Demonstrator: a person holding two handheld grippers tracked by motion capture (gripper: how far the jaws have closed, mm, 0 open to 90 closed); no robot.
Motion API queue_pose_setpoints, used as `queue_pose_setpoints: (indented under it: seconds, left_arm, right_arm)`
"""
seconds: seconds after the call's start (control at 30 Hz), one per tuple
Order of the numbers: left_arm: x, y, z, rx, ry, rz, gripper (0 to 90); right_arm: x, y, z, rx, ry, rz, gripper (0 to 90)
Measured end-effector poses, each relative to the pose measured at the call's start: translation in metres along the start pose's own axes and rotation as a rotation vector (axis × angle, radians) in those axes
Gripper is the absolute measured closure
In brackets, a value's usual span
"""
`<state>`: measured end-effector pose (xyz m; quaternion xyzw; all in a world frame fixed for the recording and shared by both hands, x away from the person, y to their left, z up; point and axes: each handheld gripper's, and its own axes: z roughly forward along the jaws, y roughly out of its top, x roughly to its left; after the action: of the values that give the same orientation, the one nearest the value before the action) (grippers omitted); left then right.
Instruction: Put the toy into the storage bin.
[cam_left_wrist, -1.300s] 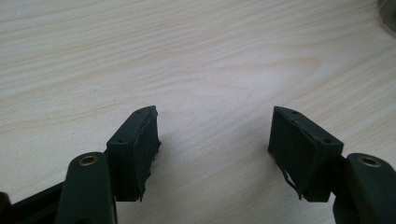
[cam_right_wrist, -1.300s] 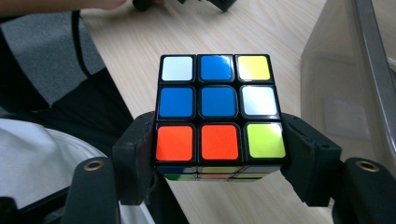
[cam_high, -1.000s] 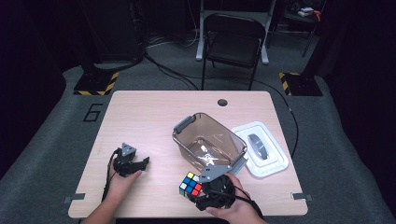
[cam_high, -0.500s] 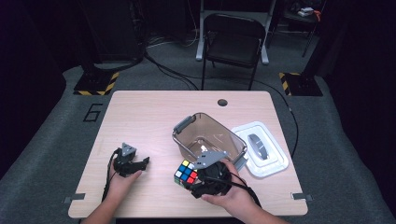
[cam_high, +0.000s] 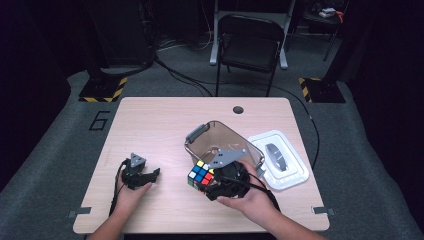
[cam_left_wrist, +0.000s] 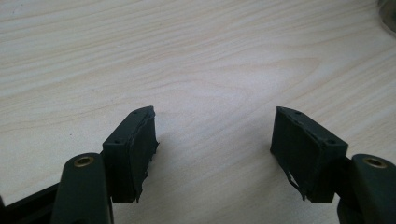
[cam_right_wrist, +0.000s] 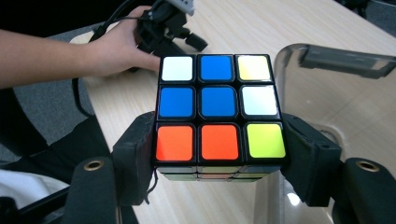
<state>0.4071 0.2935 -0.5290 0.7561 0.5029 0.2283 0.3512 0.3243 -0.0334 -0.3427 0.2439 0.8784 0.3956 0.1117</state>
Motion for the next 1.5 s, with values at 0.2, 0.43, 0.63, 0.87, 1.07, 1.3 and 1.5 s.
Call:
queue_pose_setpoints:
  seconds: [0.2, 0.43, 0.63, 0.87, 1.07, 1.3, 1.5]
  left_arm:
    - [0.000, 0.000, 0.000, -0.001, 0.001, 0.001, 30.8]
    - [0.000, 0.000, 0.000, -0.001, -0.001, -0.003, 30.8]
    - [0.000, 0.000, 0.000, -0.001, 0.000, 0.000, 30.8]
    - [0.000, 0.000, 0.000, 0.000, 0.000, 0.000, 30.8]
    - [0.000, 0.000, 0.000, 0.000, 0.001, 0.001, 30.8]
    - [0.000, 0.000, 0.000, -0.001, 0.000, 0.000, 30.8]
    - [0.000, 0.000, 0.000, -0.001, 0.000, 0.000, 30.8]
  right_arm:
    - [-0.014, 0.005, -0.003, -0.002, -0.021, 0.023, 34.0]
    - [-0.033, 0.010, -0.006, -0.012, -0.051, 0.051, 34.0]
    - [-0.048, 0.015, -0.006, -0.011, -0.080, 0.069, 34.0]
    - [-0.065, 0.019, -0.002, -0.001, -0.109, 0.066, 34.1]
    - [-0.076, 0.021, 0.003, 0.012, -0.124, 0.095, 34.0]
    - [-0.093, 0.023, 0.011, 0.025, -0.138, 0.088, 34.0]
    - [-0.106, 0.025, 0.019, 0.040, -0.139, 0.093, 34.0]
